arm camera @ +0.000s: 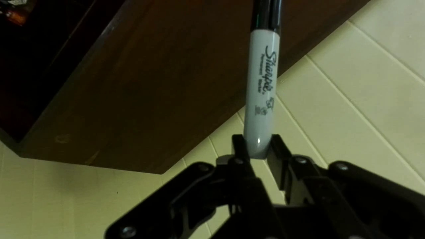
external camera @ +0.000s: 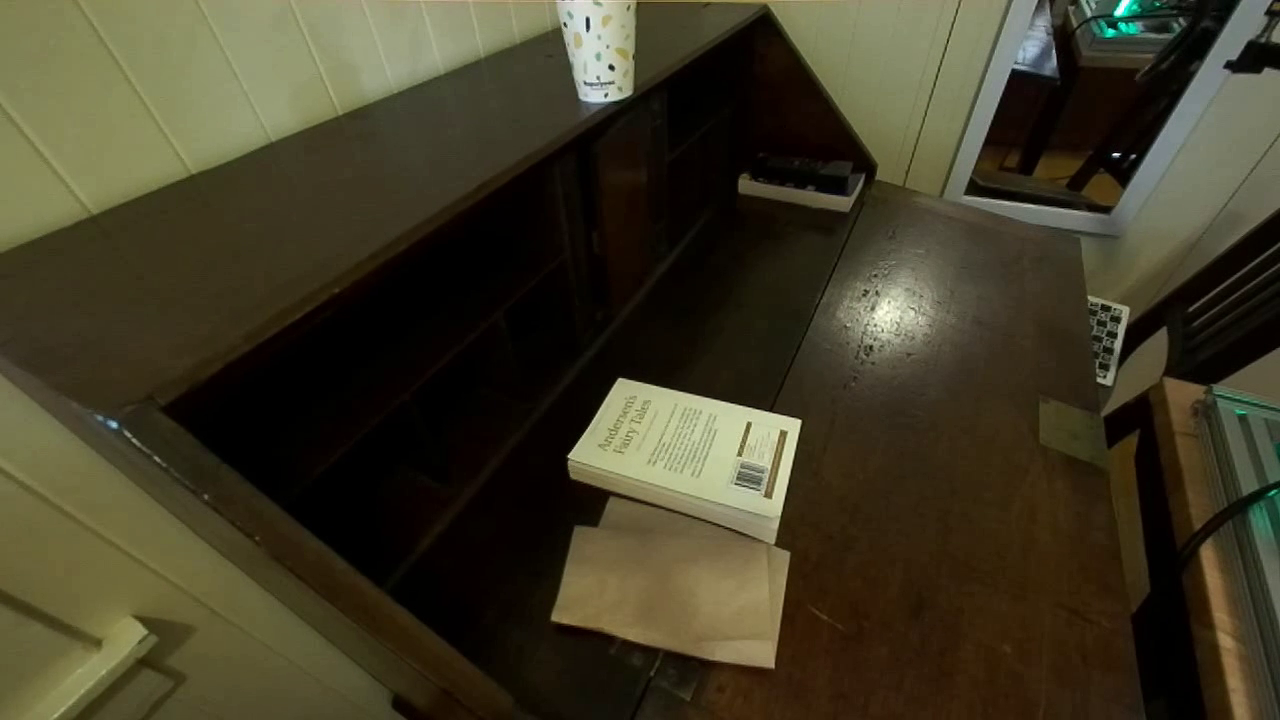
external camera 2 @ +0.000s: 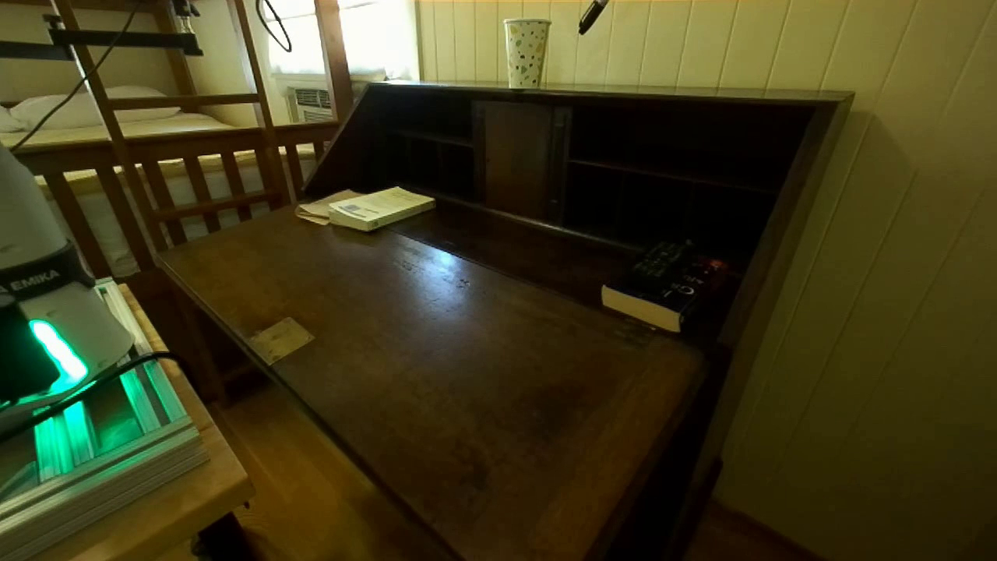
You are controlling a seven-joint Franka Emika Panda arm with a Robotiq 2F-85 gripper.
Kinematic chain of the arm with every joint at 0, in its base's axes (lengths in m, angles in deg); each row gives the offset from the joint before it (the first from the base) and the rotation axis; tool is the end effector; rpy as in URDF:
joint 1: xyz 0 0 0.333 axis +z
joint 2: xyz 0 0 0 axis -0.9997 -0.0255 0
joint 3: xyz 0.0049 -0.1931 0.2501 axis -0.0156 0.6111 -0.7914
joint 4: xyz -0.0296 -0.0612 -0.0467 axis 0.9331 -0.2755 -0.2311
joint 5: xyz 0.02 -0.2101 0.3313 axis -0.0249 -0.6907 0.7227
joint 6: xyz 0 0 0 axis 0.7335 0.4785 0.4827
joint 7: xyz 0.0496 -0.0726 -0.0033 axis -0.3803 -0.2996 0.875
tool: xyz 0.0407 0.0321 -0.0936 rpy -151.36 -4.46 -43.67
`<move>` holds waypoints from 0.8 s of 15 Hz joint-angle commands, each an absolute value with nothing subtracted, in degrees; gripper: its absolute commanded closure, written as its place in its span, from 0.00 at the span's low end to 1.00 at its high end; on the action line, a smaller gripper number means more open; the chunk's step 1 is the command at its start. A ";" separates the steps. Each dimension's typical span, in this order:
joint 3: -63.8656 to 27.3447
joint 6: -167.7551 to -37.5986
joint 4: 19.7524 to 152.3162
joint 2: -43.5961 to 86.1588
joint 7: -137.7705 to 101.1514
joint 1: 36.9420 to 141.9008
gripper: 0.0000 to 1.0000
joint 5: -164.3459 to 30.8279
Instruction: Take the marker out of the coffee cup then place the coffee cup upside down.
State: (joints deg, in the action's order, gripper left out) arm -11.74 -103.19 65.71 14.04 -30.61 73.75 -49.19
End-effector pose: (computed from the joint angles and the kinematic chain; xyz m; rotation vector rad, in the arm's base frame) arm 0.6717 -0.2788 0.6094 -2.6101 1.1200 -1.0383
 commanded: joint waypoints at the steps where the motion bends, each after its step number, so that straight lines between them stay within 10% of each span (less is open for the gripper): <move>1: -12.29 -106.63 64.74 10.90 -31.93 73.10 0.94 -46.37; 12: -12.37 -108.82 62.13 4.44 -35.94 71.63 0.94 -46.12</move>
